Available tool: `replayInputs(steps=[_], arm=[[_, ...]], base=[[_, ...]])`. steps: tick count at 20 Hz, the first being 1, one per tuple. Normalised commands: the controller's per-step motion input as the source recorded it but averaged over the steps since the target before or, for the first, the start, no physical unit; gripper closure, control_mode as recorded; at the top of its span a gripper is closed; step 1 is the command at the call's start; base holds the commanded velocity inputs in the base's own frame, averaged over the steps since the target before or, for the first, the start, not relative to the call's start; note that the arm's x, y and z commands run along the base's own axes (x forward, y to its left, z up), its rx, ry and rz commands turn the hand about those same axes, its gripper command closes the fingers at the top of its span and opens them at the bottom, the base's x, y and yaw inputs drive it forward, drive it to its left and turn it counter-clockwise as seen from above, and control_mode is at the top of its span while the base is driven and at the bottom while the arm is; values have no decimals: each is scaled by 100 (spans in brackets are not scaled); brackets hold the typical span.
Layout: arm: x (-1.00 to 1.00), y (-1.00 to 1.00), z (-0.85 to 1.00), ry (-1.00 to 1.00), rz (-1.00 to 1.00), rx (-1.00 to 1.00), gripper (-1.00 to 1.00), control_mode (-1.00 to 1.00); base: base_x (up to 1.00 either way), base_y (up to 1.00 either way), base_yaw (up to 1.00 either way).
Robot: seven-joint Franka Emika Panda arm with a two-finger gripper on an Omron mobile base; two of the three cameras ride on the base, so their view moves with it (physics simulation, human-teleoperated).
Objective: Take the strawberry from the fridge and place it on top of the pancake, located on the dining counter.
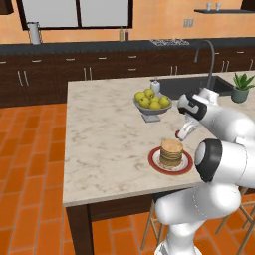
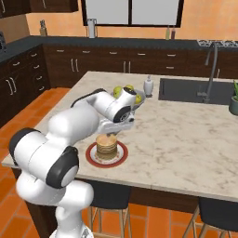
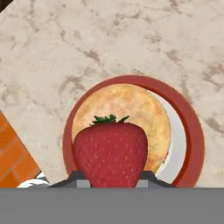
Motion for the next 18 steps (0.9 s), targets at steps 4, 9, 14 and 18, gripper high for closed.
replayInputs(steps=[4,9,14,18], arm=[[-2,13,-4,0,44,0,100,-100],[0,4,-10,-2,43,0,100,-100],[-1,-1,-5,-8,54,12,100,-100],[8,18,0,0,49,6,100,-100]], base=[[0,0,0],[0,0,0],[0,0,0],[0,0,0]])
